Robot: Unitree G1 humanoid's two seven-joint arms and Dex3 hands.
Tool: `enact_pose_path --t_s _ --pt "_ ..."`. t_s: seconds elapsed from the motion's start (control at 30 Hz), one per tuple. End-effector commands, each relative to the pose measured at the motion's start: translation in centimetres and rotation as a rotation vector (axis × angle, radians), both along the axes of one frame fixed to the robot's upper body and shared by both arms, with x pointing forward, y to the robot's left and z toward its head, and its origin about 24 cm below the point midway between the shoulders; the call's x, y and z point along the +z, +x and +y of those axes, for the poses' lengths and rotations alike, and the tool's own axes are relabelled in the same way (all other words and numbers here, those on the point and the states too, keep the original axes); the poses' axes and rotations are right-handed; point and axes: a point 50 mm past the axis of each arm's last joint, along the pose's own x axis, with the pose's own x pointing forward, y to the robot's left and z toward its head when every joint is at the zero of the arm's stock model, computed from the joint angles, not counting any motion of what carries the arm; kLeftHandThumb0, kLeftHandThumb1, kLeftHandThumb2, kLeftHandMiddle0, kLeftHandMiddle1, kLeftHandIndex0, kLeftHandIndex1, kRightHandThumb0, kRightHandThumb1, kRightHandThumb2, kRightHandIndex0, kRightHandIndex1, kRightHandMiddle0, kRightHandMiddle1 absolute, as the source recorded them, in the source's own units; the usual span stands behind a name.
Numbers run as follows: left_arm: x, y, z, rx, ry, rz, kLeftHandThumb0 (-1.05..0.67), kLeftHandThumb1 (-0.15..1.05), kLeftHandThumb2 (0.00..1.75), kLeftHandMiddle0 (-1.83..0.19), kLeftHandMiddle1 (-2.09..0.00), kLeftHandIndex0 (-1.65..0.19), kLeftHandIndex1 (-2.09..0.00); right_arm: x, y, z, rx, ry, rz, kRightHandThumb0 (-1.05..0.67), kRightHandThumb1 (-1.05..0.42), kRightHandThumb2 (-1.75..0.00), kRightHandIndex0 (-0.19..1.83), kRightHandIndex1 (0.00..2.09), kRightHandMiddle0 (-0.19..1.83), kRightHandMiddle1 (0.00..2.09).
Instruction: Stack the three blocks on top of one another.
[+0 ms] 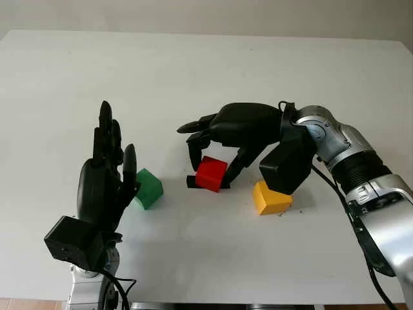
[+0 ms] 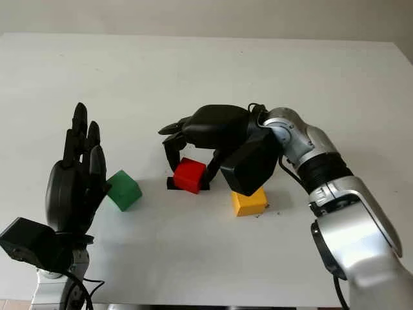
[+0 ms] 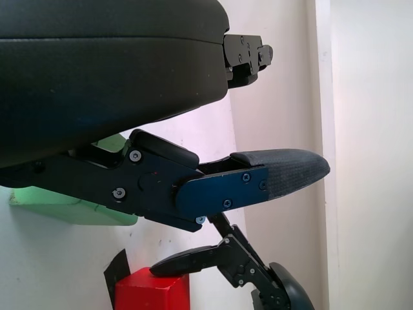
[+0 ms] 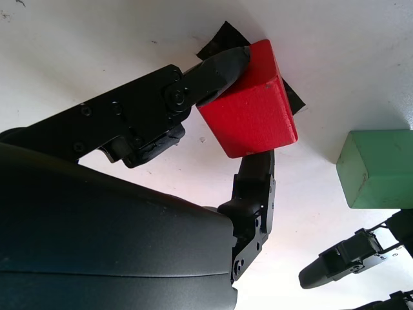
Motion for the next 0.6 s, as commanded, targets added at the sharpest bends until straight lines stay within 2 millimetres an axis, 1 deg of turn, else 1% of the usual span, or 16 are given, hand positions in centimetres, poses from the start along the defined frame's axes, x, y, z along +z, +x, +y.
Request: enact_pose_path --t_s 0.0,0.23,0.4,0.43,0.47,0.5,0.53,0.57 --pt "-0.05 -0.13 -0.05 0.002 0.006 -0.001 -0.78 1.05 0.6 0.09 -0.06 0.08 -0.06 0.27 -0.09 0.24 0.016 -0.003 -0.012 -0.43 -0.94 -0.06 0.21 0.05 0.47 1.21" --pt "-0.05 -0.05 0.0 0.001 -0.004 -0.004 -0.78 1.05 0.58 0.08 -0.06 0.08 -0.06 0.25 -0.12 0.3 0.018 0.018 -0.005 -0.43 -0.93 -0.05 0.22 0.06 0.49 1.19" --pt "-0.04 -0.12 -0.01 0.003 0.001 -0.004 -0.79 1.05 0.58 0.08 -0.05 0.08 -0.06 0.29 -0.07 0.15 0.009 -0.009 -0.007 -0.43 -0.94 -0.06 0.19 0.04 0.47 1.16" --pt "-0.04 -0.12 -0.01 0.001 -0.001 -0.004 -0.78 1.05 0.59 0.09 -0.05 0.08 -0.05 0.39 -0.01 -0.01 0.003 -0.023 -0.008 -0.44 -0.94 -0.06 0.18 0.04 0.41 1.09" --pt "-0.04 -0.13 -0.02 -0.001 -0.003 -0.004 -0.78 1.05 0.59 0.09 -0.05 0.08 -0.06 0.46 0.02 -0.12 -0.001 -0.034 -0.01 -0.51 -0.92 -0.05 0.1 0.03 0.28 0.82" --pt "-0.04 -0.14 -0.02 0.001 -0.002 -0.003 -0.77 1.05 0.59 0.09 -0.05 0.08 -0.06 0.57 0.08 -0.26 -0.008 -0.047 -0.009 -0.53 -0.91 -0.05 0.08 0.04 0.29 0.64" --pt "-0.05 -0.14 -0.03 0.002 -0.004 -0.001 -0.78 1.05 0.59 0.09 -0.05 0.08 -0.06 0.71 0.16 -0.41 -0.019 -0.063 -0.005 -0.58 -0.91 -0.05 0.03 0.03 0.24 0.49" --pt "-0.05 -0.17 -0.04 0.003 -0.001 0.0 -0.78 1.05 0.59 0.09 -0.05 0.08 -0.06 0.99 0.25 -0.65 -0.032 -0.073 0.001 -0.63 -0.9 -0.05 -0.06 0.02 0.13 0.31"
